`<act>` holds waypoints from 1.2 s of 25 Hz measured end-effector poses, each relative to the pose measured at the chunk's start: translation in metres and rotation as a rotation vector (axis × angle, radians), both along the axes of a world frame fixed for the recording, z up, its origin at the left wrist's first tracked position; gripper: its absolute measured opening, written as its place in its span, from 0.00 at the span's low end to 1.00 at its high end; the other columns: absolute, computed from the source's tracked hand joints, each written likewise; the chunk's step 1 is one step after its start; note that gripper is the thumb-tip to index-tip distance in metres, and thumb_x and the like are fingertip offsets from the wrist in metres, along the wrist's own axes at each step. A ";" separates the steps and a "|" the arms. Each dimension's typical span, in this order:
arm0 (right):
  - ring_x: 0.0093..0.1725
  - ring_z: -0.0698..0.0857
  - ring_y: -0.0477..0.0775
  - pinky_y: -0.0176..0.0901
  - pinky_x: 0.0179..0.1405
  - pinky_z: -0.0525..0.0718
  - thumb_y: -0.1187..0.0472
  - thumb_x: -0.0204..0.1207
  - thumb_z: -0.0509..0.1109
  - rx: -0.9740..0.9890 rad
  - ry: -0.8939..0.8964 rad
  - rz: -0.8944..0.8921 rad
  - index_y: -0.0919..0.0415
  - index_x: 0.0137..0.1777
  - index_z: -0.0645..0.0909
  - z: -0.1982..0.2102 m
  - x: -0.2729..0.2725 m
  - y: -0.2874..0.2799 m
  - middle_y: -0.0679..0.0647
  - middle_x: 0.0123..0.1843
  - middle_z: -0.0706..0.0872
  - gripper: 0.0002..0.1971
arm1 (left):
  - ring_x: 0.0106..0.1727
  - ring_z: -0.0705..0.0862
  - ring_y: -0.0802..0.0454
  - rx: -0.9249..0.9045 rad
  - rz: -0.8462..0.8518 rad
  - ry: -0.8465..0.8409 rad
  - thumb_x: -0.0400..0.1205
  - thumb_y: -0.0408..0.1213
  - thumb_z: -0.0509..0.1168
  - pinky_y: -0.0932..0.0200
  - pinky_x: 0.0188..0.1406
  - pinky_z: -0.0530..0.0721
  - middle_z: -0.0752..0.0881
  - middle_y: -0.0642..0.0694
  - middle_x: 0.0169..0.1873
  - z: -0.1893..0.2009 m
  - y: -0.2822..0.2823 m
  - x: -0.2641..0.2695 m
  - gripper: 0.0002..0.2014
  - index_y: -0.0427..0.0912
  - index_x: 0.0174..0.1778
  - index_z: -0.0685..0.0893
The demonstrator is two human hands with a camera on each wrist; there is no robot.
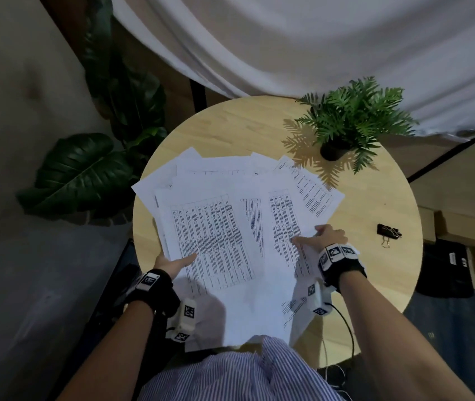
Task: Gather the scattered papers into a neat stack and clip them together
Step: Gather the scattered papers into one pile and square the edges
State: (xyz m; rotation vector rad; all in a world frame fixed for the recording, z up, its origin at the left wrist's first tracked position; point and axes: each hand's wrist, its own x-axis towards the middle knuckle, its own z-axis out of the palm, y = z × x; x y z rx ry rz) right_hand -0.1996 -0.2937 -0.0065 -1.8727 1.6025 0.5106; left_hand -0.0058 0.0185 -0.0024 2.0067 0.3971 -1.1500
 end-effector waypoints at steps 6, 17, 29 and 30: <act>0.37 0.78 0.58 0.45 0.35 0.78 0.56 0.67 0.77 -0.026 -0.198 0.052 0.62 0.35 0.72 0.006 0.013 0.048 0.56 0.35 0.79 0.16 | 0.79 0.68 0.34 0.019 -0.114 -0.076 0.77 0.34 0.72 0.40 0.77 0.69 0.66 0.35 0.80 -0.005 -0.011 -0.007 0.39 0.35 0.81 0.58; 0.39 0.89 0.60 0.52 0.39 0.89 0.58 0.76 0.72 -0.124 -0.943 -0.365 0.68 0.53 0.83 0.128 0.011 0.016 0.61 0.42 0.89 0.13 | 0.80 0.67 0.37 -0.058 0.017 -0.047 0.77 0.60 0.64 0.43 0.80 0.65 0.67 0.37 0.80 0.003 -0.013 -0.004 0.42 0.36 0.81 0.62; 0.68 0.75 0.70 0.57 0.66 0.78 0.48 0.68 0.76 -0.132 -0.045 -0.699 0.72 0.71 0.66 0.015 -0.043 0.071 0.71 0.72 0.68 0.40 | 0.74 0.74 0.35 0.119 -0.114 -0.177 0.74 0.30 0.75 0.48 0.74 0.71 0.74 0.31 0.74 0.005 -0.020 -0.020 0.35 0.25 0.74 0.67; 0.70 0.72 0.71 0.58 0.65 0.78 0.47 0.68 0.76 -0.082 0.016 -0.747 0.73 0.73 0.61 0.017 -0.054 0.070 0.71 0.73 0.66 0.43 | 0.75 0.73 0.35 0.110 -0.113 -0.171 0.74 0.29 0.74 0.48 0.75 0.70 0.74 0.31 0.74 0.003 -0.020 -0.020 0.35 0.26 0.75 0.67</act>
